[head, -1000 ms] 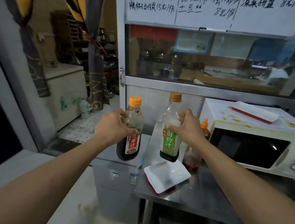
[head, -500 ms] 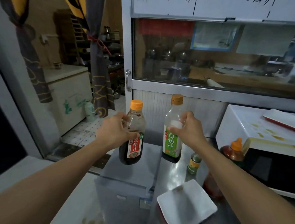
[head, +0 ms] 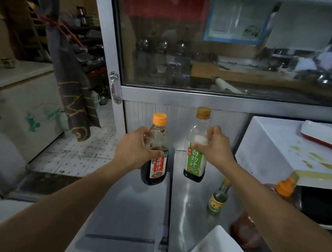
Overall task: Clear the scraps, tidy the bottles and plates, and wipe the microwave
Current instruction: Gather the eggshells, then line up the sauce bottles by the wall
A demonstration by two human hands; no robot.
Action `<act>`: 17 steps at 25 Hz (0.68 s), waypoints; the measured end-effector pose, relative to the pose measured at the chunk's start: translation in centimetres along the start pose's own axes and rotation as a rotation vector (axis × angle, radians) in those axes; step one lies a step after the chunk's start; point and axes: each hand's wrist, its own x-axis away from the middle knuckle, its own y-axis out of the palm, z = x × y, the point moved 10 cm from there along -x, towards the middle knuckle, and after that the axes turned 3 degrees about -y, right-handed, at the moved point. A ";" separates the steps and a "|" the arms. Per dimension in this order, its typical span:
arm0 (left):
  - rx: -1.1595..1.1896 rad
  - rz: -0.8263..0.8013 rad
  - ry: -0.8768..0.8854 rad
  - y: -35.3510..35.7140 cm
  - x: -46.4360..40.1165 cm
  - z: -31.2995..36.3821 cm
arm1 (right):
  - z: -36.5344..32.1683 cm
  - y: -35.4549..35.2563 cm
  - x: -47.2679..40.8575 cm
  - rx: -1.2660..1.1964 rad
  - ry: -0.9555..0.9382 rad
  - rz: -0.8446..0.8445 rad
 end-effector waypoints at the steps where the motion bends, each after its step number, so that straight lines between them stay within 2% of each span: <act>1: 0.015 -0.025 0.021 0.7 -1.4 -0.1 | 0.4 0.0 -0.5 0.004 0.017 0.023; 6: 0.114 -0.178 0.165 3.6 -8.0 -0.4 | 2.5 0.0 -2.3 0.019 0.154 0.167; 11: 0.105 -0.289 0.271 6.0 -12.1 -0.9 | 4.7 0.5 -2.2 0.007 0.312 0.331; 17: 0.140 -0.395 0.306 10.5 -15.1 -1.0 | 7.6 0.6 -3.7 0.034 0.386 0.399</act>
